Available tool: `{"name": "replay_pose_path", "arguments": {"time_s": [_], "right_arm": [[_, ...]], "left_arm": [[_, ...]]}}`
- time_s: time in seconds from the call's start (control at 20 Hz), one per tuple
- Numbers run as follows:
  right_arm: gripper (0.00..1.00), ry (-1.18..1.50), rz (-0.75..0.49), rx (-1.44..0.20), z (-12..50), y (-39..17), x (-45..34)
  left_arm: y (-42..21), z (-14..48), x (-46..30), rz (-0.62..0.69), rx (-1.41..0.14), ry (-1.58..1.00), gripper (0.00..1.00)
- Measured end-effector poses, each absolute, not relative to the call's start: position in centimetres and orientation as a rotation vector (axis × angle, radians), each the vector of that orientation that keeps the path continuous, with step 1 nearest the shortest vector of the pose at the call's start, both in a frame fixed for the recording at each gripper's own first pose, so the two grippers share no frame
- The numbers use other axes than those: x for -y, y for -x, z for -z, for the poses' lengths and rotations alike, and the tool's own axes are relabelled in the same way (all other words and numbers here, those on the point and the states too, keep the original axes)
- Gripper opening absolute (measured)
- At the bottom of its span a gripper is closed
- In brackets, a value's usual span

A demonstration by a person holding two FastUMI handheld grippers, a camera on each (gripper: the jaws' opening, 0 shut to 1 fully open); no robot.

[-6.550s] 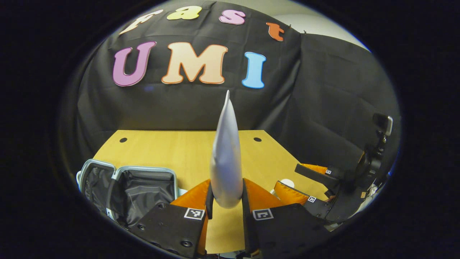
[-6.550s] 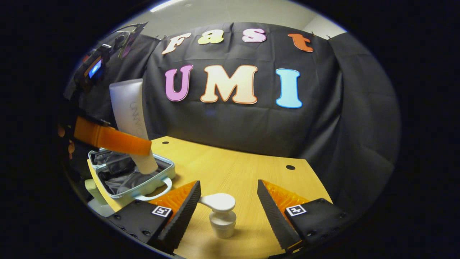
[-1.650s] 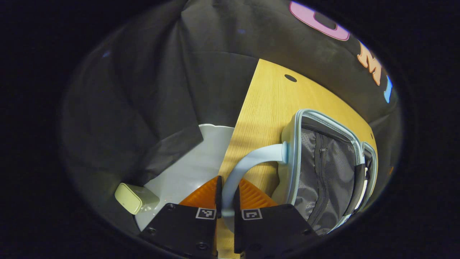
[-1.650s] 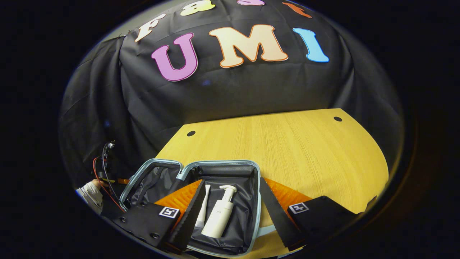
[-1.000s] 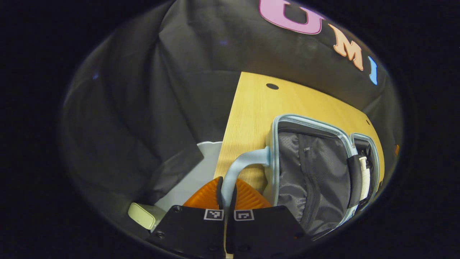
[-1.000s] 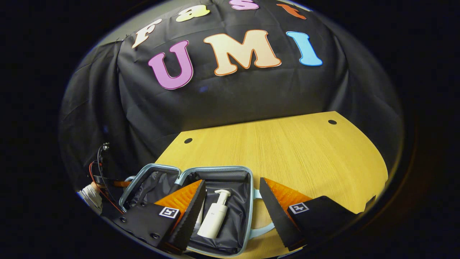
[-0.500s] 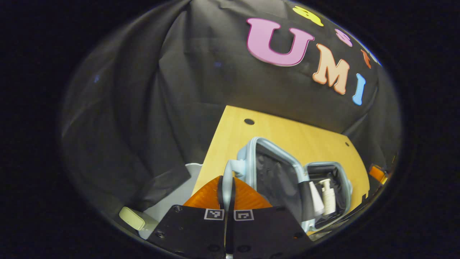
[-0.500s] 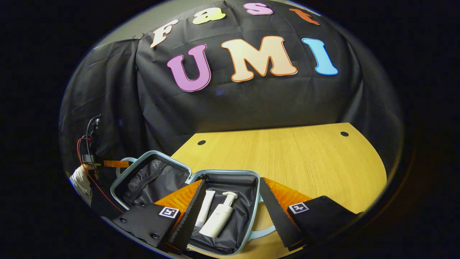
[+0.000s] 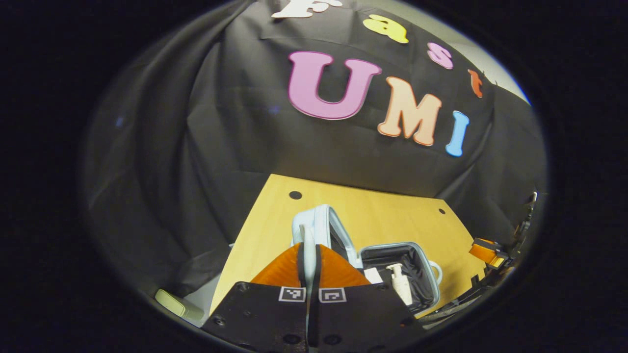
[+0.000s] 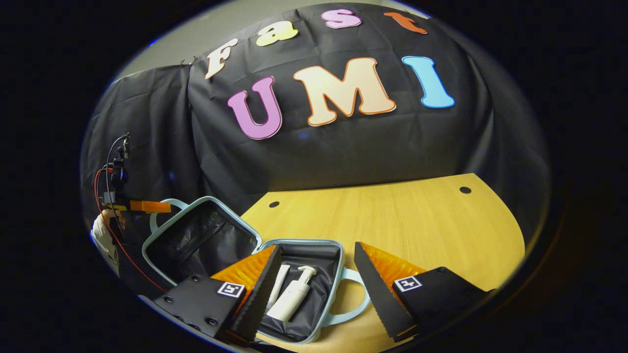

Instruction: First open the suitcase, pack the skin care products into it, and then close the suitcase.

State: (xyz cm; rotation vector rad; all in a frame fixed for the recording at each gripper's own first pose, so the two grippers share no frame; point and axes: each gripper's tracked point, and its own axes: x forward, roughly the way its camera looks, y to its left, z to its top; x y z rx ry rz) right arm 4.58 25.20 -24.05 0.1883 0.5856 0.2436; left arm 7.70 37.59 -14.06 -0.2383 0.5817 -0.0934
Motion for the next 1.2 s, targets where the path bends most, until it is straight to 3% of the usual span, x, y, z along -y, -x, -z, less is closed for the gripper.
{"name": "replay_pose_path", "arguments": {"time_s": [0.75,1.2], "right_arm": [[0.94,-0.203,-0.185,-0.52,20.5,-3.1,-16.0],[0.94,-0.193,-0.13,-0.518,19.8,-1.4,-10.4]], "left_arm": [[-9.9,8.2,-19.1,0.316,-0.534,0.262,0.0],[-9.4,10.7,-8.3,0.476,-0.587,0.339,0.0]]}}
